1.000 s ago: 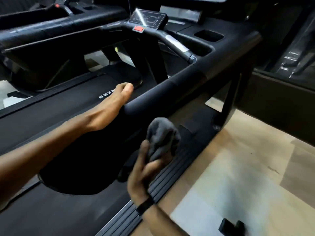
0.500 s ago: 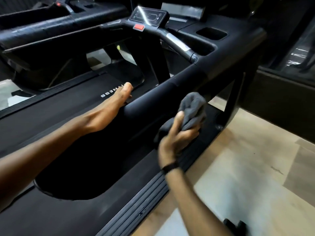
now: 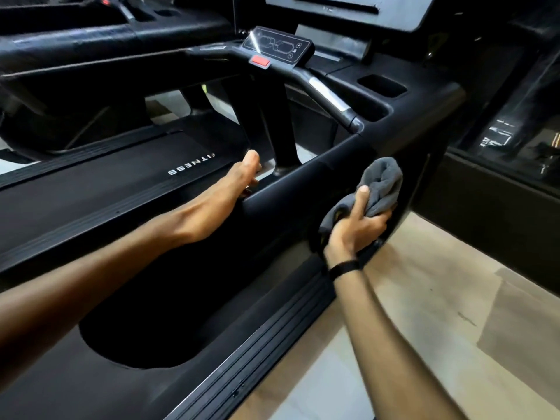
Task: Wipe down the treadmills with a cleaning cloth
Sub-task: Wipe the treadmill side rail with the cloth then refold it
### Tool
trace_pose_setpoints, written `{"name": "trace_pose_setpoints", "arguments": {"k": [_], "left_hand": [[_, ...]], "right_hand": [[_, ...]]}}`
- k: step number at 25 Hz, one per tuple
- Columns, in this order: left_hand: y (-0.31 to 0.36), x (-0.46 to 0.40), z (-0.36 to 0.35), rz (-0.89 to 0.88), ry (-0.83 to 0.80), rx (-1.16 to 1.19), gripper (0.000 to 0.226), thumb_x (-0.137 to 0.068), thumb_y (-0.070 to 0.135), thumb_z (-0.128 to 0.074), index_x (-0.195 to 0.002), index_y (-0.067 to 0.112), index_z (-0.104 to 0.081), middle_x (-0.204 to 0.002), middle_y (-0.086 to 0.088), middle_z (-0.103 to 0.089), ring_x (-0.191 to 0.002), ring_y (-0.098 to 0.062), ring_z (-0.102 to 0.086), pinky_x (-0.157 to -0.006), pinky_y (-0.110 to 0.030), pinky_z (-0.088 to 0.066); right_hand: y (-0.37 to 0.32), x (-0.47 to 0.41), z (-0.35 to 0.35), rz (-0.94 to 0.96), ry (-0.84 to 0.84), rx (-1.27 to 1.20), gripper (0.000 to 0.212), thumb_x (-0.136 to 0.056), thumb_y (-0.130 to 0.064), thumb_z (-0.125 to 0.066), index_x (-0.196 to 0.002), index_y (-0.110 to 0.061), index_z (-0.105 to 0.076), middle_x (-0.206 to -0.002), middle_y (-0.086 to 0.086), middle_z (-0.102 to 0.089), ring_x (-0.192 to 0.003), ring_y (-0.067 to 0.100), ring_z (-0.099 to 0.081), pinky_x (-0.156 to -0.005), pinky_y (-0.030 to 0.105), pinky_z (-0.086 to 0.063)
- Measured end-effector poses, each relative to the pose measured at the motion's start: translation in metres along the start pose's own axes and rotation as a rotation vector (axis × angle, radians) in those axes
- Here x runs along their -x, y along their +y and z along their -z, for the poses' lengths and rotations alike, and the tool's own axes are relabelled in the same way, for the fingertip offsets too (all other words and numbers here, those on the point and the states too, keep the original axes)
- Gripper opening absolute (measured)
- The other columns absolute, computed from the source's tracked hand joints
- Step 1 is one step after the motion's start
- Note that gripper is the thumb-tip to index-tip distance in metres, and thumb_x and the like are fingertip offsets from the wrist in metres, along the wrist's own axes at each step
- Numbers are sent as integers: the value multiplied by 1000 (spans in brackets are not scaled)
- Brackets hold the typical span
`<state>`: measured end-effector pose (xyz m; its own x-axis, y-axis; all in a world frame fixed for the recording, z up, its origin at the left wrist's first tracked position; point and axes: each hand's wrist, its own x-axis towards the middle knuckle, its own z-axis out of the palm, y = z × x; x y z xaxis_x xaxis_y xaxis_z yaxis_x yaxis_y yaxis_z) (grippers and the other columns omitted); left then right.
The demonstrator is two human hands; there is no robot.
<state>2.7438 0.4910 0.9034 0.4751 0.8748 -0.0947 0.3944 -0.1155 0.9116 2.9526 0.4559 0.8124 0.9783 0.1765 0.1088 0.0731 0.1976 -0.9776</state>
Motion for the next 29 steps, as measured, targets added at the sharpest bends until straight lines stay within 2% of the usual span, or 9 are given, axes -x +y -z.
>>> {"name": "trace_pose_setpoints", "arguments": {"k": [4,7,11,15,17,19,22,25,29], "left_hand": [[-7,2,6,34,-95,86,96,-58,105,-25,-130,49,-54,-130,15,-63,-124,-6,-57,-113,-40,-35],[-5,10,8,8,-94,98,106,-57,105,-25,-138,41,-51,-130,13,-63,-122,-5,-58,-114,-43,-35],[4,15,7,21,-25,72,101,-68,94,-14,-144,35,-46,-133,7,-59,-121,-8,-57,-116,-48,-33],[4,12,12,50,77,159,108,-63,96,-12,-144,32,-46,-129,6,-63,-116,-8,-62,-115,-51,-33],[2,9,12,71,109,213,108,-62,97,-14,-140,31,-49,-125,5,-66,-113,-10,-64,-114,-51,-34],[-1,7,11,64,116,284,106,-58,99,-20,-134,32,-53,-119,5,-70,-114,-12,-65,-113,-51,-36],[-4,8,12,52,115,273,110,-56,103,-21,-135,34,-52,-113,12,-73,-111,-9,-67,-112,-49,-36],[-6,9,15,25,117,181,119,-51,108,-18,-142,36,-47,-119,12,-70,-108,-3,-67,-112,-49,-34],[0,11,12,5,133,145,112,-60,103,-13,-144,35,-44,-127,11,-65,-112,-3,-64,-112,-47,-34]], "right_hand": [[17,136,48,222,-160,38,56,-94,-35,-69,-140,-7,-52,-140,5,-56,-132,15,-53,-109,28,-40],[12,117,37,264,-115,93,50,-92,-29,-72,-130,0,-56,-125,3,-58,-120,16,-57,-100,11,-37],[-17,-14,-8,102,-38,194,60,-94,-30,-70,-139,5,-50,-135,23,-57,-122,34,-57,-93,27,-40],[-31,14,-9,113,-114,179,64,-91,-40,-71,-143,-7,-51,-139,24,-51,-124,35,-52,-88,17,-35],[-24,86,12,295,-212,187,57,-87,-44,-75,-134,-16,-60,-135,26,-53,-123,31,-52,-103,13,-32],[-20,137,36,537,-371,181,43,-87,-47,-74,-123,-27,-63,-125,15,-56,-122,26,-55,-109,25,-36],[-26,94,23,794,-503,238,40,-86,-47,-73,-116,-20,-68,-110,12,-56,-103,26,-59,-90,28,-47],[-47,-5,-22,615,-342,480,46,-84,-46,-76,-116,-13,-71,-113,19,-58,-103,35,-59,-84,36,-45],[-61,-67,-49,454,-376,600,46,-86,-49,-70,-118,-17,-67,-122,12,-52,-107,34,-59,-84,37,-45]]}}
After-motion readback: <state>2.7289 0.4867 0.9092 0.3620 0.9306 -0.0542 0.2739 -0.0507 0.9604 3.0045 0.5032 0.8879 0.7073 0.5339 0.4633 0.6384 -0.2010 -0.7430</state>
